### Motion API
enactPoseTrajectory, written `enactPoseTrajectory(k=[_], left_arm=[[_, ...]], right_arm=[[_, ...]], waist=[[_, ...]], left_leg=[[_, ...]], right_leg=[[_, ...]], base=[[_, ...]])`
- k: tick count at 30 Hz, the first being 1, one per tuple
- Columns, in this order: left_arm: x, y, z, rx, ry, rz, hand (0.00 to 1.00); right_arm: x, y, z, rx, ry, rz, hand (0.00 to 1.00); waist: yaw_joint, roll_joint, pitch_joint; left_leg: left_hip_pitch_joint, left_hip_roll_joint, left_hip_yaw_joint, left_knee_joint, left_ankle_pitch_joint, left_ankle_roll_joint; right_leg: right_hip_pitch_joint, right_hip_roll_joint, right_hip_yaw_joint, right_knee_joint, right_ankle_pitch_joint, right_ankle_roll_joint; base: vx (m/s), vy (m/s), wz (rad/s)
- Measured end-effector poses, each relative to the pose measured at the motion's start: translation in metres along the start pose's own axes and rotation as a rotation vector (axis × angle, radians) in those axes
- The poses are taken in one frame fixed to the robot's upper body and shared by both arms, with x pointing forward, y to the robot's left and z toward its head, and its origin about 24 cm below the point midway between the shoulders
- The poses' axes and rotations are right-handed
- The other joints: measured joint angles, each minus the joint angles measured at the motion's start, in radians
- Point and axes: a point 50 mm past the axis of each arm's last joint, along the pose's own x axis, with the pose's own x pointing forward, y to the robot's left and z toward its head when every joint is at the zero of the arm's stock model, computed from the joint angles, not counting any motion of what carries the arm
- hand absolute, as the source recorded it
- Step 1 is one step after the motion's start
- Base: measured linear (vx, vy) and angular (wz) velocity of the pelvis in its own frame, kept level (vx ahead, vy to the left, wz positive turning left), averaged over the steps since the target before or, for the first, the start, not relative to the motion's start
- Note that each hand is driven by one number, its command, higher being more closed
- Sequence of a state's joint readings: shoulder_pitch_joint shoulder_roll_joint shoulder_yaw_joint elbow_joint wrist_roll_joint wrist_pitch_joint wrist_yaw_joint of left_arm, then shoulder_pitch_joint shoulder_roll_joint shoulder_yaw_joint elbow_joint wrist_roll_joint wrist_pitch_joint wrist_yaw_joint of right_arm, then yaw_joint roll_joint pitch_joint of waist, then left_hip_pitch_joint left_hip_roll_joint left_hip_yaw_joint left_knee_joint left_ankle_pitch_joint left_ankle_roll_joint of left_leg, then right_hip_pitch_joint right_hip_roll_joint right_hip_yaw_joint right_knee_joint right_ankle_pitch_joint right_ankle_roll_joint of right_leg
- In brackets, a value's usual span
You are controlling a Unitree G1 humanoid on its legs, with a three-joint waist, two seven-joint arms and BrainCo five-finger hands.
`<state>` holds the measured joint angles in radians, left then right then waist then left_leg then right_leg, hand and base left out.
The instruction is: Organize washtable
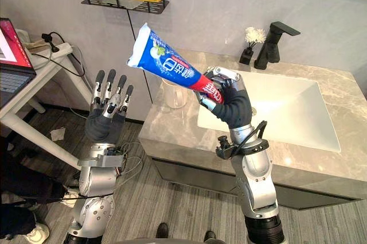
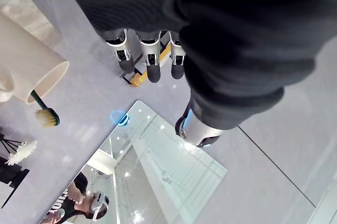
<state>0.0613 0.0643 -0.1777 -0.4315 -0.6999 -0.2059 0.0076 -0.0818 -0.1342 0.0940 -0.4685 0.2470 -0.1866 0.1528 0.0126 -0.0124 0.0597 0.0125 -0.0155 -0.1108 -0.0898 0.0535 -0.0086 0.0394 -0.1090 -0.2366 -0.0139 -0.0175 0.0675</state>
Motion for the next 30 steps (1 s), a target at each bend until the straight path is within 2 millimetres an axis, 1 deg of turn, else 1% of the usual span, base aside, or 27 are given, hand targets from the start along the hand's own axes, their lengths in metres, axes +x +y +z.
enactPoseTrajectory(k=[6,10,12,13,16,21,24,30], left_arm=[[0.004,-0.014,0.001,-0.002,-0.014,-0.064,0.00],[0.007,-0.029,-0.001,-0.028,-0.007,-0.136,0.00],[0.006,-0.034,-0.001,-0.036,-0.003,-0.159,0.00],[0.005,-0.040,0.000,-0.048,-0.004,-0.185,0.00],[0.004,-0.050,-0.002,-0.061,0.001,-0.229,0.00],[0.004,-0.058,-0.004,-0.080,0.009,-0.260,0.00],[0.004,-0.066,-0.007,-0.103,0.022,-0.297,0.00],[0.004,-0.065,-0.007,-0.101,0.026,-0.289,0.00]], right_arm=[[0.000,0.002,-0.001,-0.013,0.003,-0.004,1.00],[0.001,0.007,-0.003,0.000,0.011,-0.006,1.00],[0.001,0.013,-0.006,0.011,0.024,0.001,1.00],[0.001,0.015,-0.010,0.017,0.038,0.002,1.00],[0.000,0.021,-0.017,0.034,0.073,0.015,1.00],[0.000,0.027,-0.025,0.052,0.112,0.019,1.00],[-0.003,0.032,-0.038,0.050,0.173,0.038,1.00],[-0.003,0.038,-0.044,0.067,0.189,0.034,1.00]], waist=[[-0.001,-0.003,-0.003],[0.000,-0.004,-0.018],[-0.001,-0.004,-0.026],[-0.002,-0.004,-0.029],[-0.001,-0.005,-0.035],[-0.002,-0.007,-0.040],[-0.001,-0.012,-0.044],[-0.002,-0.013,-0.045]], left_leg=[[0.002,-0.001,0.002,0.000,0.000,0.000],[0.001,-0.001,0.000,-0.001,0.000,0.000],[0.001,-0.002,-0.001,-0.001,0.000,0.000],[0.002,-0.001,-0.001,-0.001,0.000,0.000],[0.002,-0.001,0.001,-0.001,0.001,0.000],[0.002,-0.001,0.004,-0.001,0.001,0.000],[0.002,-0.001,0.005,-0.001,0.001,0.000],[0.003,-0.001,0.007,-0.001,0.001,0.000]], right_leg=[[0.007,0.000,-0.002,-0.012,0.005,0.003],[0.010,-0.001,-0.005,-0.014,0.005,0.003],[0.010,-0.001,-0.006,-0.015,0.005,0.003],[0.010,-0.001,-0.006,-0.015,0.005,0.003],[0.010,-0.001,-0.005,-0.015,0.005,0.003],[0.010,-0.001,-0.004,-0.015,0.006,0.004],[0.009,-0.001,-0.003,-0.016,0.006,0.004],[0.008,0.000,0.000,-0.017,0.007,0.004]], base=[[-0.01,-0.001,0.00],[0.00,0.000,0.00],[0.00,0.000,0.00],[0.00,0.000,0.00],[-0.04,-0.004,0.00],[-0.03,-0.003,-0.01],[0.00,0.000,0.00],[0.00,0.000,0.00]])
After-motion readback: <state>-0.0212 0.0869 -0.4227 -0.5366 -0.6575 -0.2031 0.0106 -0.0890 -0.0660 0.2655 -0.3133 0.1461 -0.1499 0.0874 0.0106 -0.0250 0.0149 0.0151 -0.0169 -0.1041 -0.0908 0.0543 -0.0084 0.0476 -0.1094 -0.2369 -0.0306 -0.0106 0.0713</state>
